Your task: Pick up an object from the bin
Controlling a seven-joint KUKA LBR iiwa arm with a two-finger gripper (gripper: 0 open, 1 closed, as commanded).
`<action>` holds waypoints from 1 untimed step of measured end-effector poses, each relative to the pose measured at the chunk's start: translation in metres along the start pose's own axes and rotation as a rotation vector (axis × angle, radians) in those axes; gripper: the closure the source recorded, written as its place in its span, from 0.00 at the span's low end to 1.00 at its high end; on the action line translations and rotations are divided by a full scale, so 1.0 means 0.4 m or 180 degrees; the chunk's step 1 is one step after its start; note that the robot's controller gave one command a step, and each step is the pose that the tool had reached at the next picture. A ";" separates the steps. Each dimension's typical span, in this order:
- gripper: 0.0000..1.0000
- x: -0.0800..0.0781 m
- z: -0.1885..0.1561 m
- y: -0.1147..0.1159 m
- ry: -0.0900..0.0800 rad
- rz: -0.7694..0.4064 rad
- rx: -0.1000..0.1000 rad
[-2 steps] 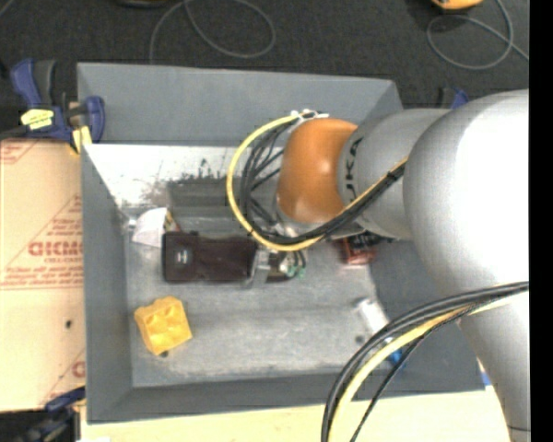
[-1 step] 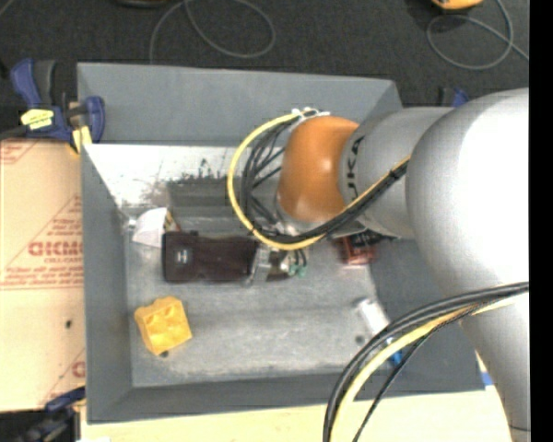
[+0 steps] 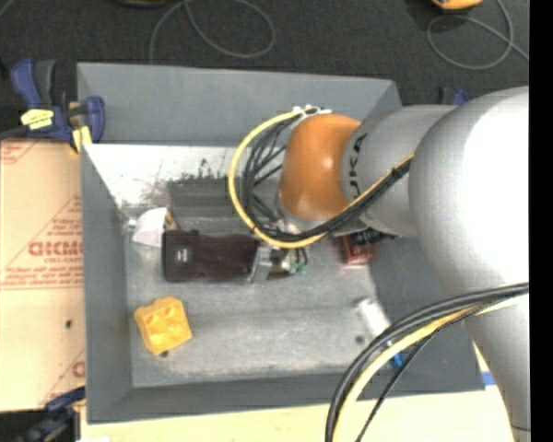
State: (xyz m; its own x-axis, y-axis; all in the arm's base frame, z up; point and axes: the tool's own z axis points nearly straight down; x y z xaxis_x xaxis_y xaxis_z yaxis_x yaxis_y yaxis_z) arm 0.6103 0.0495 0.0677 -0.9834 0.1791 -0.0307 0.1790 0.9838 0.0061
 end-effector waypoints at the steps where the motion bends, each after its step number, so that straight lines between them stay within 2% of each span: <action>1: 1.00 0.000 -0.007 0.000 -0.0003 -0.0001 0.0000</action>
Offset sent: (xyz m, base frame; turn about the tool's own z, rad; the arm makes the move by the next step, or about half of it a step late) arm 0.0000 0.0001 0.0631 0.0000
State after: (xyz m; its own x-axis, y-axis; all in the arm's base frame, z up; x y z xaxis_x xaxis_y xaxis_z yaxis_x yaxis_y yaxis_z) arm 0.6103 0.0493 0.0707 -0.9834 0.1786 -0.0318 0.1785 0.9839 0.0060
